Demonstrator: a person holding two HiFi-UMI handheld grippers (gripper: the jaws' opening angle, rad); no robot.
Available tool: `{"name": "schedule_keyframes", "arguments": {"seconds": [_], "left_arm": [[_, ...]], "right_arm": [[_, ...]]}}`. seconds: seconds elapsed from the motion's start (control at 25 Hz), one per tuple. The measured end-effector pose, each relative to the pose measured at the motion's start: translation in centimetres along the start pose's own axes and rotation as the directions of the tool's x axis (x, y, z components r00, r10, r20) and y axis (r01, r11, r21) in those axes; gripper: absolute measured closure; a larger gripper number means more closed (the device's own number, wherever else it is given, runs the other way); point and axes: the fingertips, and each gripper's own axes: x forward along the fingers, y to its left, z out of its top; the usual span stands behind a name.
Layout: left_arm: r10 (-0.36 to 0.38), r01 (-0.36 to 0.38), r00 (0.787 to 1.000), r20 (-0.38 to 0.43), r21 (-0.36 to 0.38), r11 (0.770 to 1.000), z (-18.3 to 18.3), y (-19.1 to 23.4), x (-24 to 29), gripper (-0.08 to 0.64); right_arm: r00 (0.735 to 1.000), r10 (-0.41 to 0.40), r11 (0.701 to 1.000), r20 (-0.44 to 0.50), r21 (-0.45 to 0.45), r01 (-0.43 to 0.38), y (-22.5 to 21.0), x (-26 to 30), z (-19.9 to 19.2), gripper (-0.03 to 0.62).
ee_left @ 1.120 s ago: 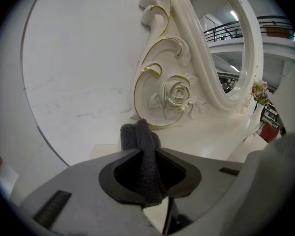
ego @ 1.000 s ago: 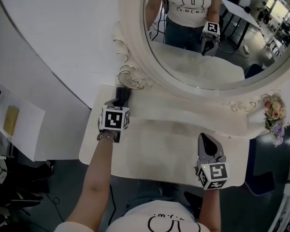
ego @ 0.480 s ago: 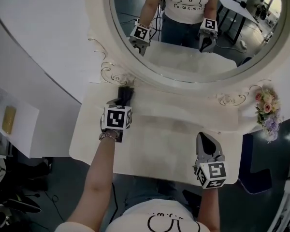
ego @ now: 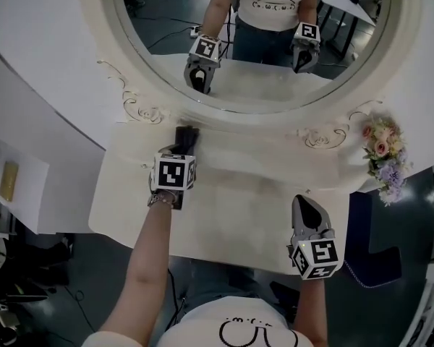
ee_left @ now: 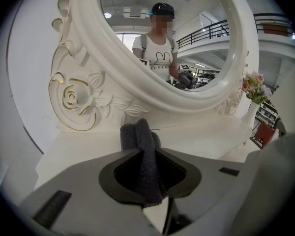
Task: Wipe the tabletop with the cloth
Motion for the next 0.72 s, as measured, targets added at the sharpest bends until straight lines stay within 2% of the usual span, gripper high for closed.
{"name": "schedule_keyframes", "arguments": {"seconds": [0.72], "left_arm": [[-0.038, 0.038, 0.999, 0.008, 0.034, 0.999, 0.8, -11.1, 2.0, 0.482]], "right_arm": [[0.999, -0.022, 0.999, 0.024, 0.024, 0.021, -6.8, -3.9, -2.2, 0.595]]}}
